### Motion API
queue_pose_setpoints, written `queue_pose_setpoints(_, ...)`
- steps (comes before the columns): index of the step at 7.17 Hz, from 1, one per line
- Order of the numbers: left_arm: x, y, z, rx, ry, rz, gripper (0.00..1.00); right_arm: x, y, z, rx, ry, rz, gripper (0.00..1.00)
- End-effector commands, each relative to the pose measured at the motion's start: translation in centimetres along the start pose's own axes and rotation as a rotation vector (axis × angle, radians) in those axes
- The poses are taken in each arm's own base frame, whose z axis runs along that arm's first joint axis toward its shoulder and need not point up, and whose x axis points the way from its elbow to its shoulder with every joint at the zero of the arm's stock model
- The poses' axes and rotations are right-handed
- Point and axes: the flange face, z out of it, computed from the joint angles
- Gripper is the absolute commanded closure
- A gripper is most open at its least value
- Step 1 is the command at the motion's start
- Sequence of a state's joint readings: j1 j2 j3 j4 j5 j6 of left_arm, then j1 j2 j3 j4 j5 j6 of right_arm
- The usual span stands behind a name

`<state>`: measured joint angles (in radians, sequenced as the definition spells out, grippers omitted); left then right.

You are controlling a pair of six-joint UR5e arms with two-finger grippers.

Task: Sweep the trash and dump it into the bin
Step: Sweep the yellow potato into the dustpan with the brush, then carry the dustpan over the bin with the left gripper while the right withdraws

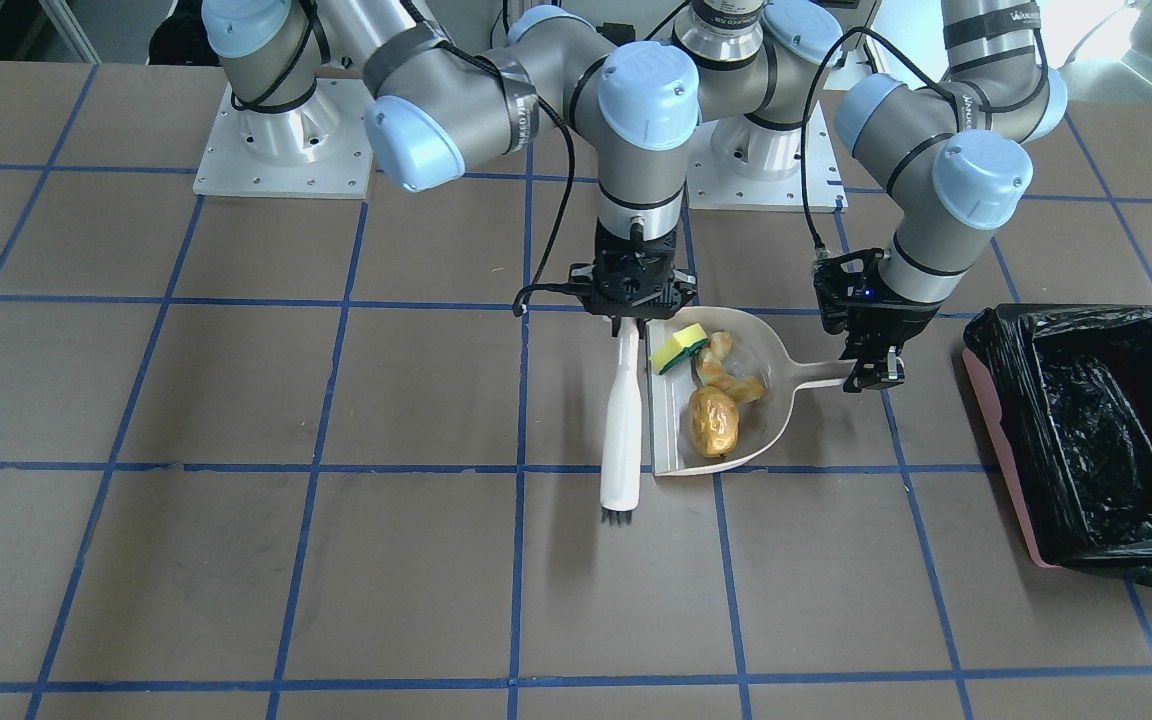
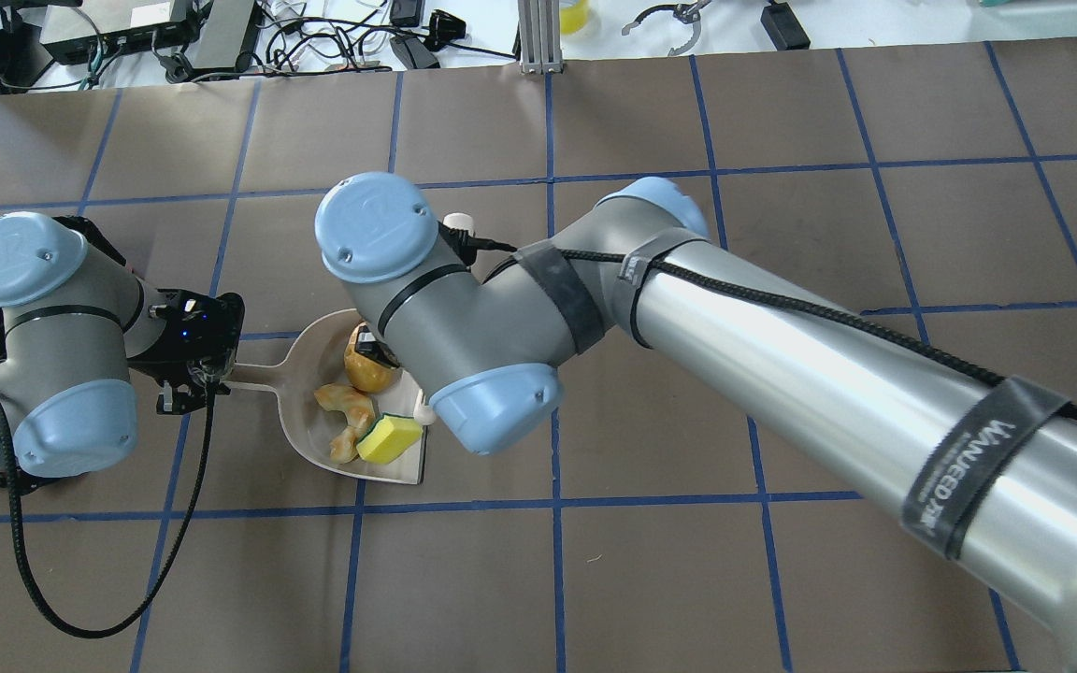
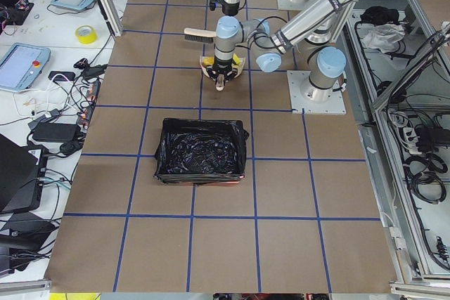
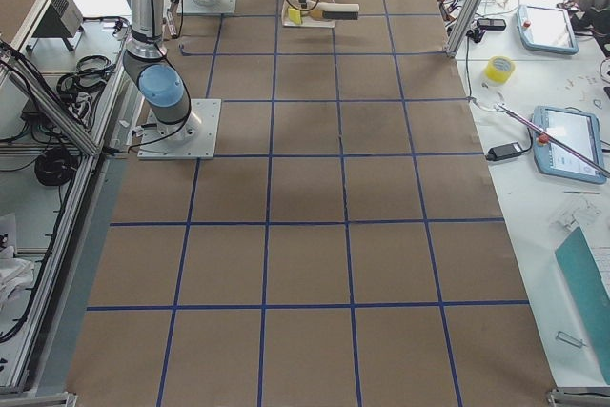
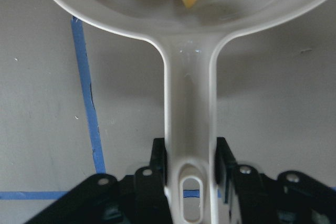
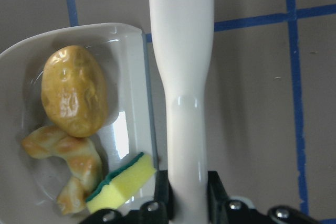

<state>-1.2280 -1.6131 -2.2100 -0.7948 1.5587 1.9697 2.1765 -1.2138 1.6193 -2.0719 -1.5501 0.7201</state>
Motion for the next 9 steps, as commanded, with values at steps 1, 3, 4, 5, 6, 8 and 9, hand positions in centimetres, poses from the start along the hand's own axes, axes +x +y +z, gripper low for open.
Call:
queue_pose_setpoints(1,-3.1,1.4,-3.9,0.024,-0.092,0.018,1.00,9.2,-5.7,-5.3,-0.037,0.037,-0.067,1.00)
queue_pose_setpoints(3,-6.0,7.0,-9.6,0.105,-0.085,-0.067,1.00,17.8,-11.4,-6.6,-0.039,0.051,-0.074,1.00)
queue_pose_setpoints(4,-6.1,11.4,-11.9,0.116,-0.076,-0.070,1.00,23.4,-14.7,-6.8,-0.039,0.058,-0.051,1.00)
queue_pose_setpoints(5,-5.3,16.3,-12.8,0.158,-0.069,-0.116,1.00,30.1,-17.6,-7.1,-0.040,0.065,-0.022,1.00)
queue_pose_setpoints(6,-3.7,21.5,-12.8,0.165,-0.075,-0.160,1.00,36.7,-19.6,-7.3,-0.038,0.058,-0.105,1.00)
queue_pose_setpoints(8,-0.7,29.4,-12.0,0.194,-0.112,-0.259,1.00,48.2,-21.5,-4.8,-0.044,0.053,-0.147,1.00)
queue_pose_setpoints(9,-0.4,33.4,-13.6,0.135,-0.129,-0.215,1.00,50.9,-22.5,-2.9,-0.026,0.062,-0.193,1.00)
